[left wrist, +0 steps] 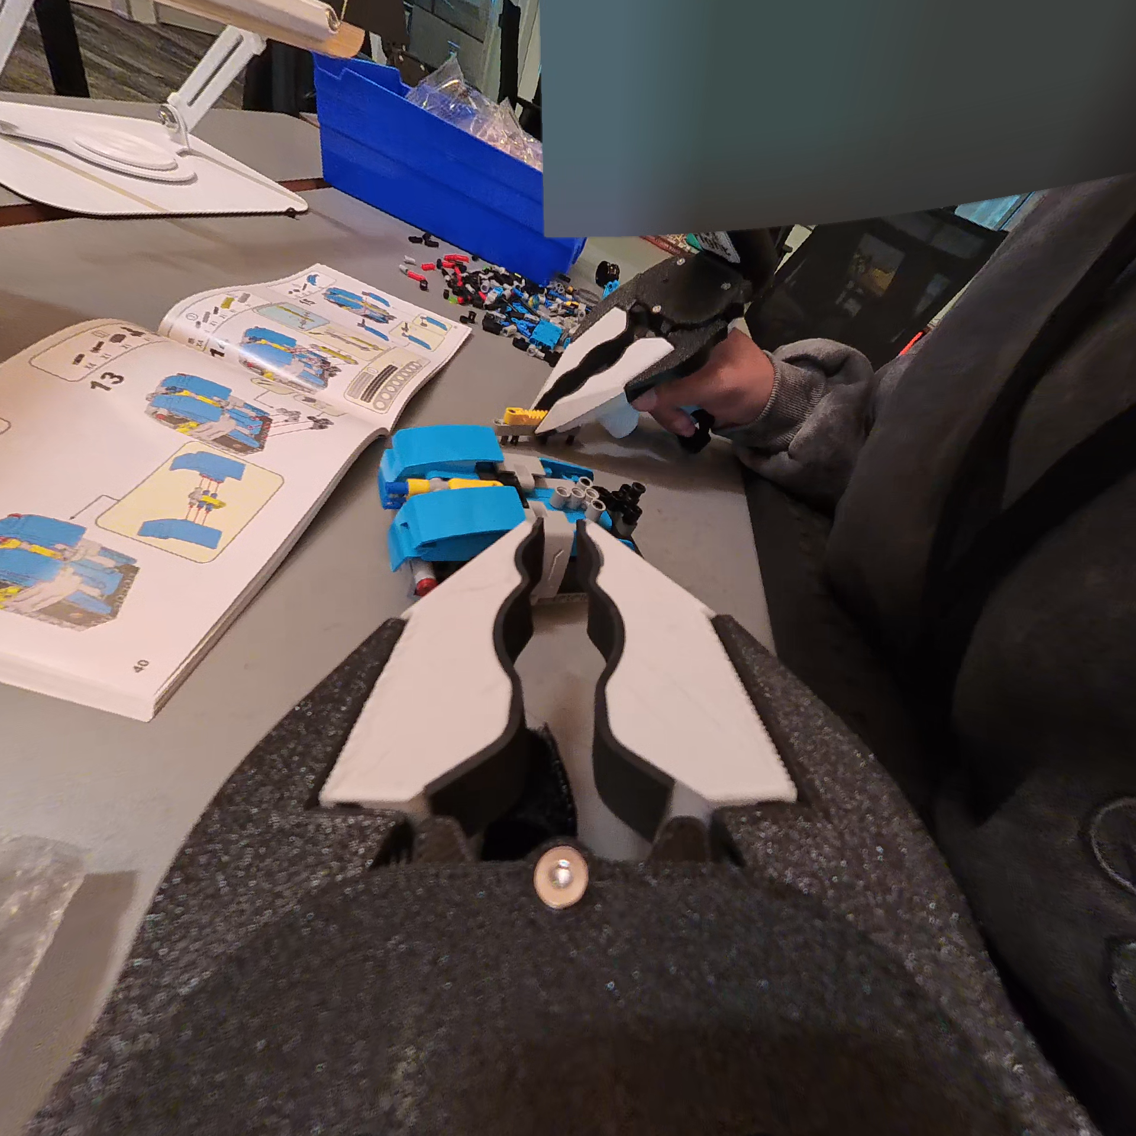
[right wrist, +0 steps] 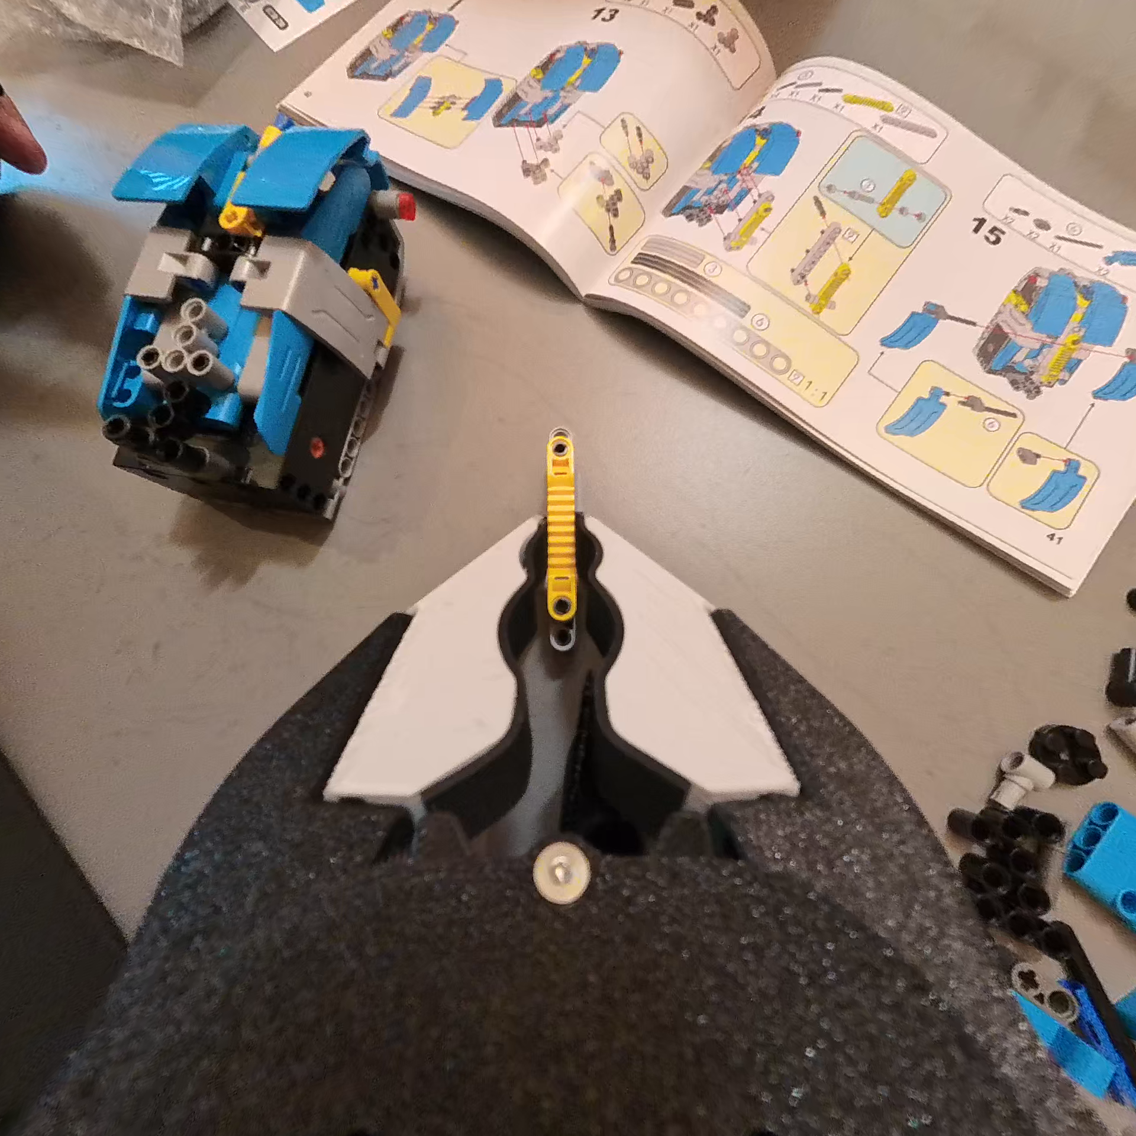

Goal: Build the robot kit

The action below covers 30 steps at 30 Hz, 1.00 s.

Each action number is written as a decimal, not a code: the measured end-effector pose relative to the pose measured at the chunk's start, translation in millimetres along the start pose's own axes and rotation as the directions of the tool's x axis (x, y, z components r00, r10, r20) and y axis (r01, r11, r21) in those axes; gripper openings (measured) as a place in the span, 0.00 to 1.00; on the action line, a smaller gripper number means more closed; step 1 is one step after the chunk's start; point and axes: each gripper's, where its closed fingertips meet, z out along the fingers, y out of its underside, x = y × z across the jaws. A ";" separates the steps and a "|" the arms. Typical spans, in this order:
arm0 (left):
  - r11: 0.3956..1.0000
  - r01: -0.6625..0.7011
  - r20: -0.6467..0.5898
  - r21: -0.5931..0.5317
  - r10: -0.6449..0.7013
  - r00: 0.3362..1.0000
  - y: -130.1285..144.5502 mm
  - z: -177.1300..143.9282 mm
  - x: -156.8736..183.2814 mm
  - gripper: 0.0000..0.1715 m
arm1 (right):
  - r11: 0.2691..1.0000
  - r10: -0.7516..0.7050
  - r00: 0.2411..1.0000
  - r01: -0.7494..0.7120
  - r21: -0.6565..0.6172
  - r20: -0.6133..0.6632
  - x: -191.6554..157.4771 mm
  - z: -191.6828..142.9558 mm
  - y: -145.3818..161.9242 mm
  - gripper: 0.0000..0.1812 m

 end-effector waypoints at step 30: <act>0.993 -0.035 -0.078 0.111 0.044 0.996 -16.3 -5.8 4.9 0.08 | 0.960 -0.032 0.999 0.023 0.281 0.027 -111.0 -19.6 -51.2 0.18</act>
